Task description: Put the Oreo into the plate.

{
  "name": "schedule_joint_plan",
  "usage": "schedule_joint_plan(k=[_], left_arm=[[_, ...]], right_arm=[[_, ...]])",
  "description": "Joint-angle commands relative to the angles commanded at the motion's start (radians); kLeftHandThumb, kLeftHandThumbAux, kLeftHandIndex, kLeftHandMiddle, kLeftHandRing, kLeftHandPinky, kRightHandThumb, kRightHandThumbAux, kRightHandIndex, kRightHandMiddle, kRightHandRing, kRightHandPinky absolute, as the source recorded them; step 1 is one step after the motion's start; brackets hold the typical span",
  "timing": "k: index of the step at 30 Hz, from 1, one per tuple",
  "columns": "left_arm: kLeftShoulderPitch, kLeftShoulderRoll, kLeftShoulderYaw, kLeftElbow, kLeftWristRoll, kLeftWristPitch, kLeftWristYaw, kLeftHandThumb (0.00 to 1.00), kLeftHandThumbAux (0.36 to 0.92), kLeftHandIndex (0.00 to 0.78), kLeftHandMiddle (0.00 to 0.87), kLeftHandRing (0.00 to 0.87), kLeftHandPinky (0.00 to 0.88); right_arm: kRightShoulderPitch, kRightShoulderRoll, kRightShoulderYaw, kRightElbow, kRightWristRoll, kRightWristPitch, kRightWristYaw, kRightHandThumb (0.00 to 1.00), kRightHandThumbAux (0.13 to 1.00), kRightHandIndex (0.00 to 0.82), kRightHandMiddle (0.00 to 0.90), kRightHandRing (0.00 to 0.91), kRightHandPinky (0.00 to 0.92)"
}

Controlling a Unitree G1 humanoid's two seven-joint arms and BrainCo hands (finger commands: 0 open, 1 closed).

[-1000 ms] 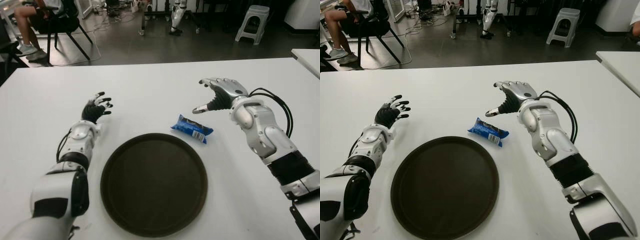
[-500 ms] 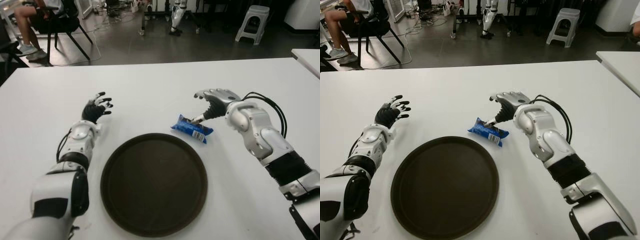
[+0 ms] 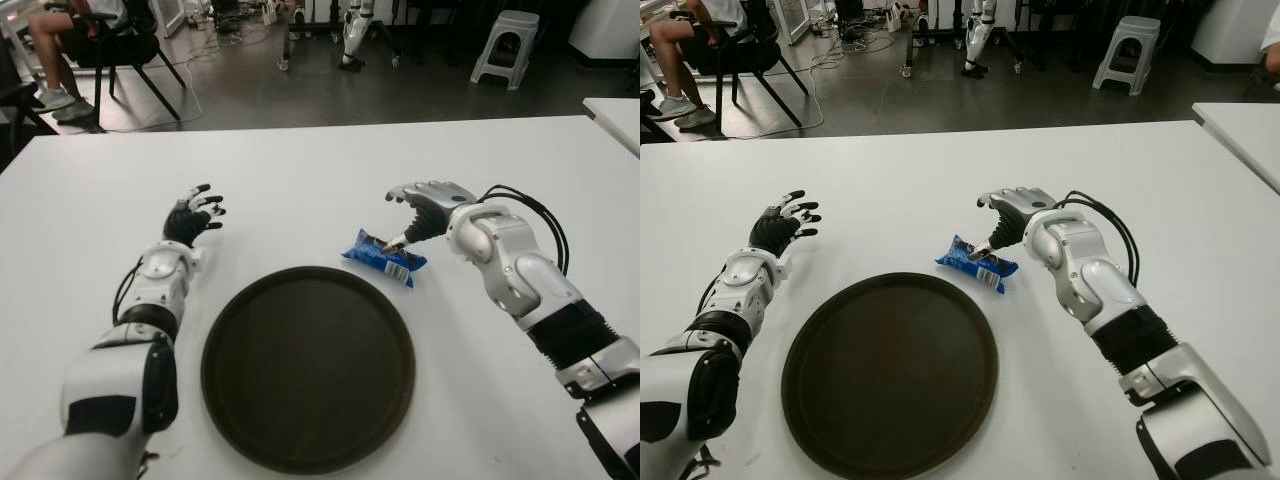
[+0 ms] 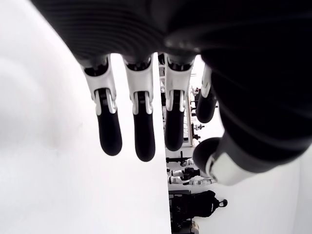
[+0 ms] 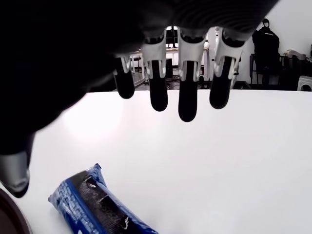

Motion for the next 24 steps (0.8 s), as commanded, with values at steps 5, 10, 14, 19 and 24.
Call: schedule_joint_plan(k=[5,10,14,19,24], left_arm=[[0.001,0.001,-0.002,0.000,0.002,-0.002,-0.003,0.172,0.708,0.155,0.250,0.274,0.321],[0.001,0.003,-0.003,0.000,0.003,-0.004,-0.008,0.180,0.705,0.158,0.255,0.279,0.320],[0.002,0.003,-0.001,0.000,0.001,-0.005,-0.010,0.179,0.706,0.158,0.262,0.283,0.321],[0.002,0.002,0.002,0.000,-0.002,-0.004,-0.010,0.186,0.712,0.161,0.268,0.287,0.326],[0.003,0.002,0.004,0.000,-0.003,-0.006,-0.011,0.199,0.700,0.163,0.269,0.289,0.327]], right_arm=[[0.001,0.010,0.007,-0.001,-0.011,0.011,0.000,0.000,0.482,0.198,0.219,0.243,0.267],[0.003,0.025,0.021,0.002,-0.026,0.016,-0.005,0.000,0.484,0.212,0.237,0.266,0.283],[0.004,0.037,0.024,0.013,-0.029,0.014,-0.010,0.000,0.498,0.213,0.242,0.270,0.285],[0.007,0.042,0.023,0.014,-0.031,0.018,-0.010,0.000,0.512,0.209,0.242,0.270,0.284],[0.006,0.048,0.028,0.013,-0.037,0.025,-0.003,0.000,0.515,0.208,0.243,0.275,0.294]])
